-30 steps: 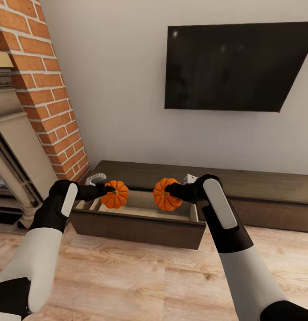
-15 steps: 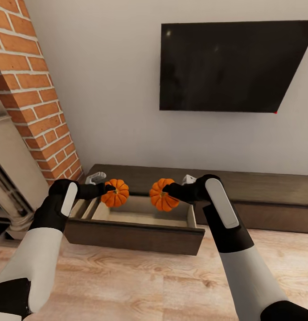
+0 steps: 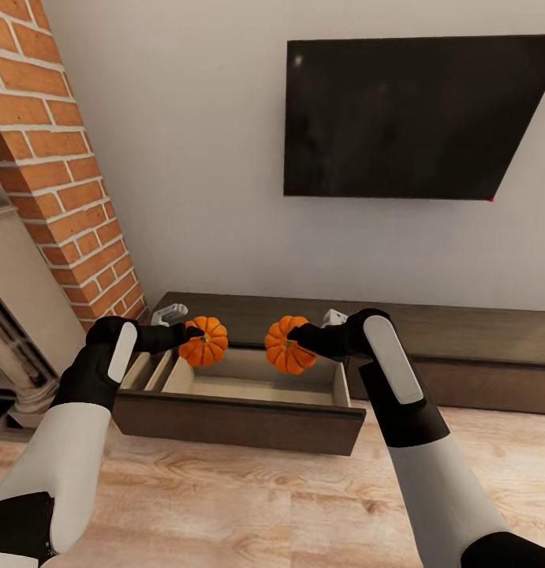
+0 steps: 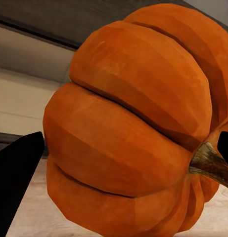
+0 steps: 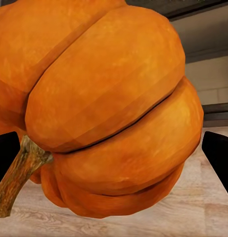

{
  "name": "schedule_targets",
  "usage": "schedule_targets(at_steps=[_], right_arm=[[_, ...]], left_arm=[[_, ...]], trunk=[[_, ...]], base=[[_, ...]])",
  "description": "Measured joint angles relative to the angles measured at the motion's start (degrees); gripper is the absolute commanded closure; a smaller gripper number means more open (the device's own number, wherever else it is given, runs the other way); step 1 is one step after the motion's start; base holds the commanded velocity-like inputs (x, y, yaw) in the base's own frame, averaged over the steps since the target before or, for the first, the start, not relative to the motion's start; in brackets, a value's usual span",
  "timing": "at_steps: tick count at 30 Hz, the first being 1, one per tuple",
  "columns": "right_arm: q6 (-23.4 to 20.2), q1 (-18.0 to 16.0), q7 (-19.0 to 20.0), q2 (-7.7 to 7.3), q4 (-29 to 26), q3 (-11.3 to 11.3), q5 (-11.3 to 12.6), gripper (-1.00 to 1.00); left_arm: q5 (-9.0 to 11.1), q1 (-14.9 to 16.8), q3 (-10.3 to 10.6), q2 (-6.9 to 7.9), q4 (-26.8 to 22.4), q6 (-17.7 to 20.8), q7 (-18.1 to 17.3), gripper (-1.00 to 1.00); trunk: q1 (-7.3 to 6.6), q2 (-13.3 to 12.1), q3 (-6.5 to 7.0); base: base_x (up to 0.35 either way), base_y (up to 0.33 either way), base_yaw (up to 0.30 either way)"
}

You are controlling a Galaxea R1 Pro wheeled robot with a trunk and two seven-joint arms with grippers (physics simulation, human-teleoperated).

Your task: Place each of the two pumpkins and all three candles from the living room inside a cabinet in the living room (use any cabinet), then make sure every cabinet is closed, and position the cauldron so it is next to a table in the living room.

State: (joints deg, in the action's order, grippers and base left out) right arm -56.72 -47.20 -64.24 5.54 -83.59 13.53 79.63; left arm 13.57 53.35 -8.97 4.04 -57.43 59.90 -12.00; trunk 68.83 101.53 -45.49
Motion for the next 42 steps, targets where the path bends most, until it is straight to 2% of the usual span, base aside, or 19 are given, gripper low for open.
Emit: schedule_targets(at_steps=[9,30,42], right_arm=[[0.0,0.0,0.1,-0.08,0.0,0.0,0.0,1.0],[-0.1,0.0,0.3,-0.18,0.0,-0.1,0.3,1.0],[-0.2,0.0,0.4,-0.33,0.0,-0.1,0.3,1.0]], left_arm=[[0.0,0.0,0.0,-0.2,0.0,0.0,0.0,1.0],[-0.2,0.0,0.1,-0.44,0.0,0.0,0.0,1.0],[-0.1,0.0,0.1,-0.44,0.0,0.1,0.0,1.0]], trunk=[[0.0,0.0,0.0],[0.0,0.0,0.0],[0.0,0.0,0.0]], base=[[0.008,0.001,0.0],[0.171,0.045,0.0],[0.065,0.014,0.0]])
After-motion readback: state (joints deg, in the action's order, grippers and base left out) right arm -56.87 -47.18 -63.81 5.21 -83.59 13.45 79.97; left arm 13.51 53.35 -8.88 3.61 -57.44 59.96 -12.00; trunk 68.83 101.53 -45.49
